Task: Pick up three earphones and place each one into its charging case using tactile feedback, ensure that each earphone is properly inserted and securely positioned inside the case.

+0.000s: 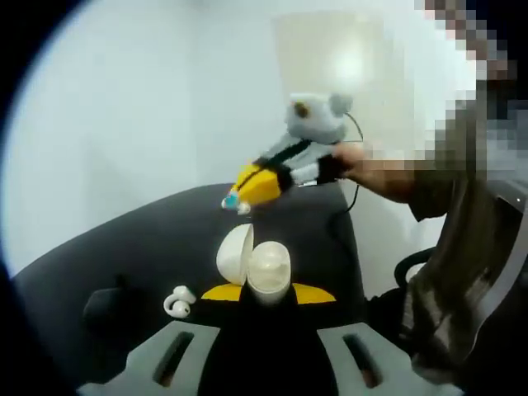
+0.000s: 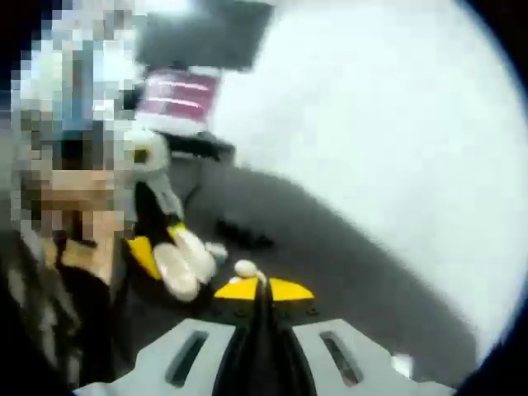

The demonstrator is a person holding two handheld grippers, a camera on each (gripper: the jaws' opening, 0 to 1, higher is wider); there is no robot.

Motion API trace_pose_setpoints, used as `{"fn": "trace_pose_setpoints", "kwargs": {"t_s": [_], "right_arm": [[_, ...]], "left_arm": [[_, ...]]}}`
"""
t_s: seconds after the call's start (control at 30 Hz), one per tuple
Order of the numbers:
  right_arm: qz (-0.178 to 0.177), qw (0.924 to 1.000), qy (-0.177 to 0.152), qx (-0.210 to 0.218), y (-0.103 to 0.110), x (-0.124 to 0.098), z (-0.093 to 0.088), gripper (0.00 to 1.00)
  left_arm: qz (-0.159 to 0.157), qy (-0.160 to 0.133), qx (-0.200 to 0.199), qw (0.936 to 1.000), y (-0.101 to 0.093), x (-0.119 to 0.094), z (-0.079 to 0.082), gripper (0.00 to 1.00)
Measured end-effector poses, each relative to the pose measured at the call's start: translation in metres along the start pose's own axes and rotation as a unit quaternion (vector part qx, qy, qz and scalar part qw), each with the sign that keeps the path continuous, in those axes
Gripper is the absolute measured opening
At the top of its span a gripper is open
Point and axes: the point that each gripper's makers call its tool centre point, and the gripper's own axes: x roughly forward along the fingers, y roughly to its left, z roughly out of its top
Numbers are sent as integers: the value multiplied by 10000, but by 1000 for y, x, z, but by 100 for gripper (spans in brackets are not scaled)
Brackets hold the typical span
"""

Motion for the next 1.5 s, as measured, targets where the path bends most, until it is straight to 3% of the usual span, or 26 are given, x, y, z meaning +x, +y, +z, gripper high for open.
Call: {"fn": "trace_pose_setpoints", "kwargs": {"t_s": [0.13,0.2,0.3,0.37,0.4,0.5,0.6,0.7,0.8,0.83,0.97,1.03,1.07,1.13,1.3,1.4,1.5], "right_arm": [[25,9908,-148,-1344,28,0,16,5],[125,9824,88,-1859,39,5,9,5],[288,9630,333,-2658,53,15,-2,5],[174,9481,366,-3155,52,18,-1,5],[177,9389,395,-3416,53,19,-1,5],[392,9018,401,-4286,62,21,-2,5],[329,8732,608,-4825,60,23,-5,5],[313,8186,957,-5654,61,25,-10,5],[290,7903,1141,-6013,66,27,-11,5],[261,7858,1159,-6070,67,26,-10,5],[135,7997,1300,-5860,64,26,-9,5],[41,7954,1302,-5919,65,26,-7,5],[-43,7881,1382,-5998,63,26,-7,5],[-86,7810,1473,-6069,62,27,-9,5],[130,7881,1498,-5969,69,26,-15,6],[161,8031,1493,-5767,70,23,-14,6],[257,8382,1381,-5270,70,22,-13,6]], "left_arm": [[-8,7,-60,10000,1,0,0,17],[-9,9,-86,10000,1,0,0,17],[-10,9,-98,10000,1,0,-1,17],[-17,11,-119,9999,1,0,-1,17],[-19,11,-125,9999,1,0,-1,17],[-26,11,-133,9999,2,0,-1,17],[-25,11,-131,9999,2,0,-1,17],[-19,12,-134,9999,2,0,-1,17],[-28,29,-135,9999,1,0,-1,17],[-25,22,-125,9999,1,0,-1,17],[-16,17,-131,9999,1,-1,-1,17],[-11,21,-129,9999,1,-1,-1,17],[-11,21,-130,9999,1,-1,-1,17],[-5,21,-133,9999,1,-1,-1,17],[21,20,-121,9999,2,-1,-1,17],[22,31,-143,9999,2,-1,-1,17],[25,29,-121,9999,2,-1,-1,17]]}}
